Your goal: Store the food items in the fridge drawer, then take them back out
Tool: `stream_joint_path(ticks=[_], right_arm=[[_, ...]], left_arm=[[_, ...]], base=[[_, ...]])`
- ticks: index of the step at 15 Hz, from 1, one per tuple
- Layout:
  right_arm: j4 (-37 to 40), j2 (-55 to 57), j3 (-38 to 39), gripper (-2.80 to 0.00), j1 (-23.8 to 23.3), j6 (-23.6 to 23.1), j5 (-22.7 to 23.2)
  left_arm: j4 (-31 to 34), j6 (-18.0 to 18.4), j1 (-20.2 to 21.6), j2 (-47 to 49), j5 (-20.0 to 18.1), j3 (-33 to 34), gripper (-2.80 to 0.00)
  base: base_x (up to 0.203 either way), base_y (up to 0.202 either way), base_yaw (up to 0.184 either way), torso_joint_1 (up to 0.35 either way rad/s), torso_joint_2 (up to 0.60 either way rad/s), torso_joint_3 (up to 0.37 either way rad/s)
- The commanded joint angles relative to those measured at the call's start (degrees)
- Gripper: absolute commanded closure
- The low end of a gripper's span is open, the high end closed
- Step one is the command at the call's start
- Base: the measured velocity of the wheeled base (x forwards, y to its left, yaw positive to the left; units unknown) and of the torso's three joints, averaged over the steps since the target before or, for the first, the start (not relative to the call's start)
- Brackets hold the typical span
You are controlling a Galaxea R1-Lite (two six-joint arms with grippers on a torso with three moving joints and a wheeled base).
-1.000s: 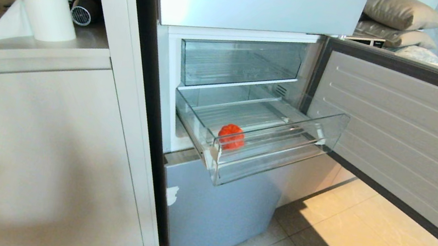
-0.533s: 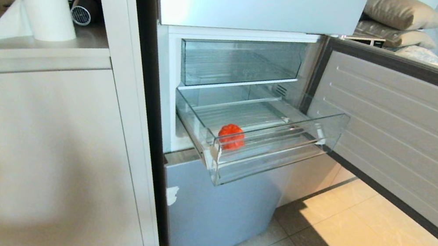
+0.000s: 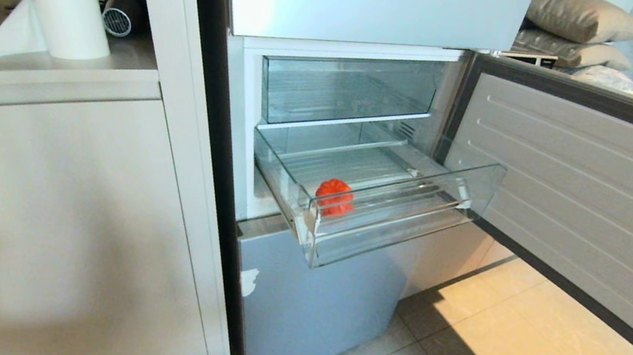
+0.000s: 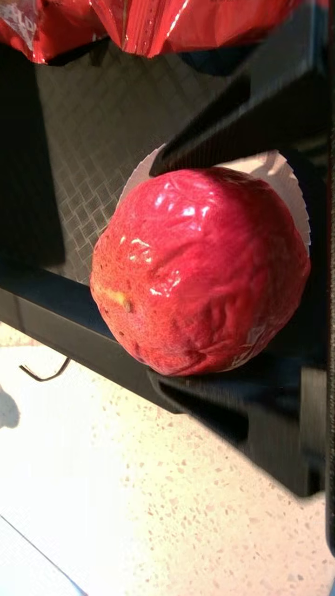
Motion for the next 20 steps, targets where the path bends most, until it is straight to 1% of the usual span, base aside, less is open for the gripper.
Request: stream_joint_path(ticks=[1,3,4,5,6,8,11,14,16,17,18,19,20], right_arm=[[-0.2,-0.1,0.1,0.00,0.2,0.1,0.0],[-0.3,-1.2,0.2,0.00,0.2,0.1,-0.4],[-0.3,-2.5,0.5,0.00,0.1,0.1,-2.2],[-0.3,-4.3,0.9,0.00,0.1,0.1,-5.6],[-0.3,-6.6,1.5,0.00,0.1,0.0,-7.8],[-0.5,-13.4,4.3,0.00,-0.7,-0.1,-9.4],[-0.5,-26.7,13.0,0.00,-2.7,-0.5,-9.1],[-0.6,-46.0,26.0,0.00,-4.3,-3.3,-7.5],[-0.6,-59.6,34.0,0.00,-3.5,-5.4,-6.9],[-0.4,-66.5,38.0,0.00,-1.0,-6.4,-6.8],[0.0,-71.9,41.8,0.00,3.7,-7.2,-6.7],[1.2,-75.6,44.7,0.00,10.5,-7.9,-6.7],[4.0,-79.6,47.3,0.00,19.5,-8.6,-6.6]], left_arm=[[0.0,0.0,0.0,0.0,0.0,0.0,0.00],[0.0,0.0,0.0,0.0,0.0,0.1,0.00],[0.0,0.0,0.0,0.0,0.0,0.0,0.00],[0.0,0.0,0.0,0.0,0.0,0.1,0.00],[0.0,0.0,0.0,0.0,0.0,0.0,0.00],[0.0,0.0,0.1,0.0,0.0,0.0,0.00],[0.0,0.0,0.0,0.0,0.0,0.1,0.00],[0.0,0.0,0.0,0.0,0.0,0.0,0.00],[0.0,0.0,0.0,0.0,0.0,0.0,0.00],[0.0,0.0,0.0,0.0,0.0,0.0,0.00],[0.0,0.0,0.0,0.0,0.0,0.1,0.00],[0.0,0.0,0.0,0.0,0.1,0.1,0.00],[0.0,0.0,0.0,0.0,0.0,0.0,0.00]], base=[[0.000,0.000,0.000,0.000,0.00,0.000],[0.000,0.000,0.000,0.000,0.00,0.000],[0.000,0.000,0.000,0.000,0.00,0.000],[0.000,0.000,0.000,0.000,0.00,0.000],[0.000,0.000,0.000,0.000,0.00,0.000],[0.000,0.000,0.000,0.000,0.00,0.000],[0.000,0.000,0.000,0.000,0.00,0.000],[0.000,0.000,0.000,0.000,0.00,0.000],[0.000,0.000,0.000,0.000,0.00,0.000],[0.000,0.000,0.000,0.000,0.00,0.000],[0.000,0.000,0.000,0.000,0.00,0.000],[0.000,0.000,0.000,0.000,0.00,0.000],[0.000,0.000,0.000,0.000,0.00,0.000]])
